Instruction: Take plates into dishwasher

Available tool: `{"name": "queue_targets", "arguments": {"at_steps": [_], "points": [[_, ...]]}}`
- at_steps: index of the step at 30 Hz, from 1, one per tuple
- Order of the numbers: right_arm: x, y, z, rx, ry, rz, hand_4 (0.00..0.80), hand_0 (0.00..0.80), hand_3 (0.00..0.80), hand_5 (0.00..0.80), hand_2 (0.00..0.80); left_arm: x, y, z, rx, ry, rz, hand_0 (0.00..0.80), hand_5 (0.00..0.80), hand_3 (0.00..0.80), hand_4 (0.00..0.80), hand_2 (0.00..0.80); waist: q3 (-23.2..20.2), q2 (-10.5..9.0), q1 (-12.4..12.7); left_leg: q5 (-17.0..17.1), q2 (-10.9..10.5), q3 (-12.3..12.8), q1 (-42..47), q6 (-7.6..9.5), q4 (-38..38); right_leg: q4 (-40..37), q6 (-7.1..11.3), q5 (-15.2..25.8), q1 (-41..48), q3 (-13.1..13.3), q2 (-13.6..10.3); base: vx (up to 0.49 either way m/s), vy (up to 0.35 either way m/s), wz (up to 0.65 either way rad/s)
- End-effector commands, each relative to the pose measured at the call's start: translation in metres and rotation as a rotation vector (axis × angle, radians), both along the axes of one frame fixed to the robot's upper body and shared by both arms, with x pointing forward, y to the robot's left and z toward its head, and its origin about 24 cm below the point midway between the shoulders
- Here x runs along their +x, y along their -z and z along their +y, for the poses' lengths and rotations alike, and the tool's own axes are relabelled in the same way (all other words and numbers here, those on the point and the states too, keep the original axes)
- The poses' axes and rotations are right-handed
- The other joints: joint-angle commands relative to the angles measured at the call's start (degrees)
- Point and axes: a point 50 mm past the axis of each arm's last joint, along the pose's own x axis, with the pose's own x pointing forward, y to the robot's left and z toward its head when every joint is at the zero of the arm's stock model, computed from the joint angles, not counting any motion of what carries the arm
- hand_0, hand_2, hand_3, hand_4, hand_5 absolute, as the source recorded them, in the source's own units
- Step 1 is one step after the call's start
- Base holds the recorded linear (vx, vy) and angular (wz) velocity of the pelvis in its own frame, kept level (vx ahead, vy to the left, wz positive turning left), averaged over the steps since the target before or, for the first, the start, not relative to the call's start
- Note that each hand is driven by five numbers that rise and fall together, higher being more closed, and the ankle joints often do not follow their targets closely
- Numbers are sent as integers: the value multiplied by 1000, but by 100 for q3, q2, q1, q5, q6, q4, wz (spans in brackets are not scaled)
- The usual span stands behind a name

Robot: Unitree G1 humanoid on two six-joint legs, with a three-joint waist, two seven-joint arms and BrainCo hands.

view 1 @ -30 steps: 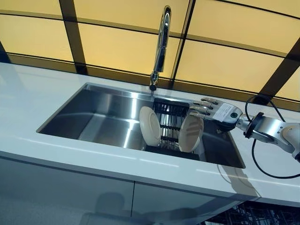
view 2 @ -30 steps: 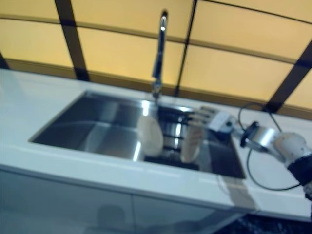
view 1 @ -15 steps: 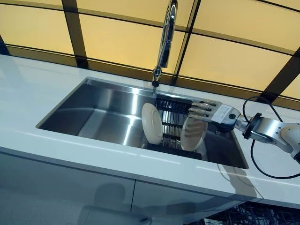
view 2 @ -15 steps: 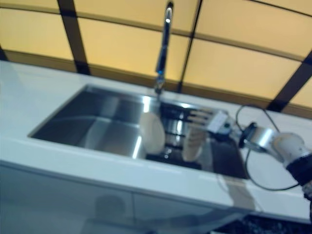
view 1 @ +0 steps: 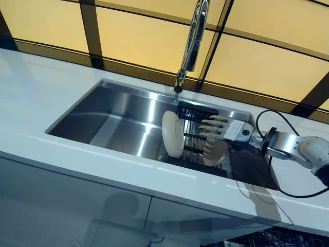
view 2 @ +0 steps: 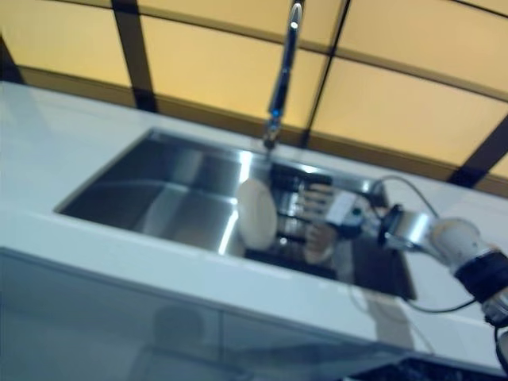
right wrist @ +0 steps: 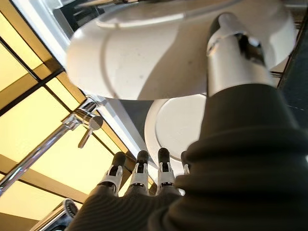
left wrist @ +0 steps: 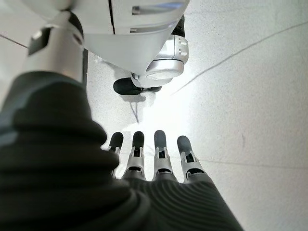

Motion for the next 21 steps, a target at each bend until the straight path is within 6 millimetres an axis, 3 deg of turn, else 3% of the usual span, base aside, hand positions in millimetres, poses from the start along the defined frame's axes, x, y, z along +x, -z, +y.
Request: {"name": "queue_targets", "arguments": {"at_steps": [1, 8, 15, 16, 17, 21], "points": [[3, -14, 16, -53, -68, -42, 0, 0, 0, 0, 0, 6, 0, -2, -12, -15, -23, 0, 0, 0, 0, 0, -49, -49, 268, -516, 223, 34, 365, -168, -13, -12, 477, 559, -321, -85, -195, 0, 0, 0], [3, -11, 18, -141, -69, -16, 0, 0, 0, 0, 0, 8, -1, -1, -17, -23, -42, 0, 0, 0, 0, 0, 28, -63, 303, -487, 233, -28, 290, -192, -13, -13, 451, 538, -358, -102, -177, -5, -6, 3], [2, -1, 6, -246, -15, 32, 0, 0, 0, 0, 0, 12, -3, 2, -16, -32, -62, 0, 0, 0, 0, 0, 84, -99, 286, -467, 247, -38, 239, -214, -13, -13, 446, 537, -399, -114, -163, -22, -13, 7], [2, 2, 4, -269, -5, 39, 63, 63, 63, 63, 63, 12, -3, 2, -17, -32, -64, 0, 0, 0, 0, 0, 86, -101, 281, -467, 251, -32, 234, -217, -13, -13, 446, 537, -406, -113, -163, -35, -10, 2], [1, 6, 1, -308, -4, 40, 800, 800, 800, 800, 800, 13, -4, 3, -17, -33, -70, 0, 0, 0, 0, 0, 107, -105, 275, -461, 266, -18, 233, -228, -13, -9, 446, 537, -409, -118, -164, -32, -10, 1], [4, 13, -4, -361, 42, 53, 800, 800, 800, 800, 800, 14, -4, 2, -20, -42, -77, 0, 0, 0, 0, 0, 124, -96, 256, -453, 280, 7, 240, -241, -13, -13, 435, 536, -405, -102, -154, 0, 0, 0]]}}
